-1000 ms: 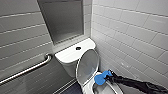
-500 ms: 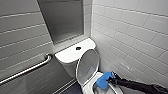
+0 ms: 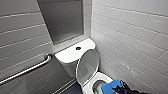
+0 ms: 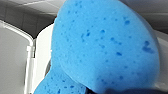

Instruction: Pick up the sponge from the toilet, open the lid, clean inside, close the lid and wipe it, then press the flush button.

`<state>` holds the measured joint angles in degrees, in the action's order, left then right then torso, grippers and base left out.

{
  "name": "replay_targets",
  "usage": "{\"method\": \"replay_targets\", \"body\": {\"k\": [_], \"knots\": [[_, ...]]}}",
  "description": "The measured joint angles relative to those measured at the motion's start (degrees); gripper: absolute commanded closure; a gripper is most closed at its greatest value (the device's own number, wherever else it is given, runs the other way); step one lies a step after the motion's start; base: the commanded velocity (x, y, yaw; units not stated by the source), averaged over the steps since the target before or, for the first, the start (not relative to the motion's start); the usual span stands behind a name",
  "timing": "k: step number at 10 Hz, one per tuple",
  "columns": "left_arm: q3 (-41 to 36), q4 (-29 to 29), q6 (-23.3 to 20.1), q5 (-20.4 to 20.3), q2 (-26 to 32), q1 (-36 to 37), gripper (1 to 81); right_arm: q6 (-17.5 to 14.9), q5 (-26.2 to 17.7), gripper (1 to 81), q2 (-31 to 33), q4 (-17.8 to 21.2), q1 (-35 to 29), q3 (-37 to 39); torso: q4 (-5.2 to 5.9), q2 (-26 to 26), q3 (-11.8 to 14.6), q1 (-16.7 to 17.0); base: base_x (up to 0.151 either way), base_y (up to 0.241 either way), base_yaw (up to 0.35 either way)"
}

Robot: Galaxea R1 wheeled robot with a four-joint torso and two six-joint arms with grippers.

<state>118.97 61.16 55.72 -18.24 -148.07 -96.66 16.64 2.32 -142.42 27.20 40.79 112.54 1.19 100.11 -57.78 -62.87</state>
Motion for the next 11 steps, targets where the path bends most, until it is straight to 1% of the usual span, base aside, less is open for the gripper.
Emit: {"method": "replay_targets", "body": {"k": [3,7,9,11], "knots": [[-0.01,0.02,-0.13,0.00,-0.04,-0.02,1.0,0.33,7.11,81.1,7.25,0.11,7.25,-9.63,0.00,0.00,0.00,0.00,0.000,0.000,0.000],[-0.01,0.06,-0.18,0.00,-0.33,-0.02,1.0,0.35,18.10,81.1,12.13,0.22,15.32,-18.08,0.00,0.00,0.00,0.00,0.000,0.000,0.000],[-0.04,0.09,-0.18,0.00,-0.50,-0.02,1.0,0.39,21.52,81.1,13.54,0.28,18.58,-21.28,0.00,0.00,0.02,0.00,0.000,0.000,0.000],[-0.04,0.11,-0.21,0.00,-0.55,-0.02,1.0,-0.11,23.76,81.1,14.25,0.24,22.10,-24.17,0.00,0.00,0.02,0.00,0.000,0.000,0.000]]}}
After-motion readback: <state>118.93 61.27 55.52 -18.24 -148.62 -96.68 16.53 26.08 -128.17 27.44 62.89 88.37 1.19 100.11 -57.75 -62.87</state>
